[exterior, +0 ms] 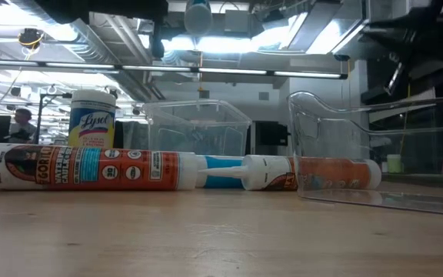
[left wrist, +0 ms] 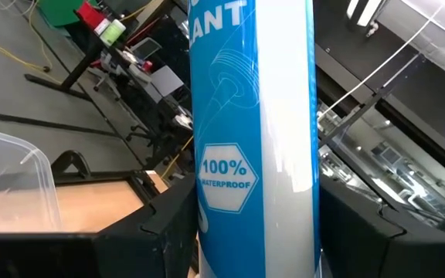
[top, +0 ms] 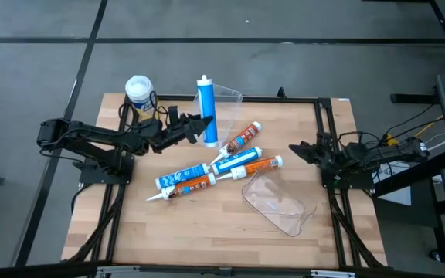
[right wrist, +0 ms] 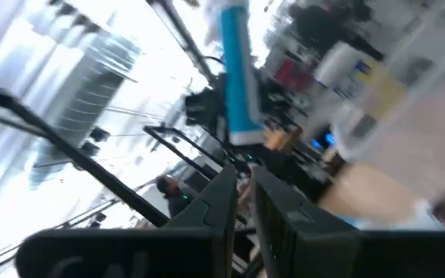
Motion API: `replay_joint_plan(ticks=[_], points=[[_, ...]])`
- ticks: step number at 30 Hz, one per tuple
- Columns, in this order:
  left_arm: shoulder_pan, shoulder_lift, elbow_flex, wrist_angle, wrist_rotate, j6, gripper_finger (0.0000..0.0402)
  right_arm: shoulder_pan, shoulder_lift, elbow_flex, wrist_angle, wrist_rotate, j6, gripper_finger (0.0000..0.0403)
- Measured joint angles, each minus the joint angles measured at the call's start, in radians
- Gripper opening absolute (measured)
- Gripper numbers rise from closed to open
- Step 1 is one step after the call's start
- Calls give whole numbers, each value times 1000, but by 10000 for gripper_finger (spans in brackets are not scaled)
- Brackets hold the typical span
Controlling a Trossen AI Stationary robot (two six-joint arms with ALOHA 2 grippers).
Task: Pick & place silicon tubes, Sealant and Lysol wipes
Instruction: Put the top blue sealant into the transparent bin
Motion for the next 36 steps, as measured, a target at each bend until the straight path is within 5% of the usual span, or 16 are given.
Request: replay_joint_plan(ticks=[11,20,36], points=[[0,0,0,0,0,-10,211,-2,225,187,-39,-49,-172,77],[-37,1,49,-39,1,21,211,-69,417,376,-40,-34,-264,195],[-62,132,202,-175,76,71,214,-230,786,747,-254,-312,-241,385]])
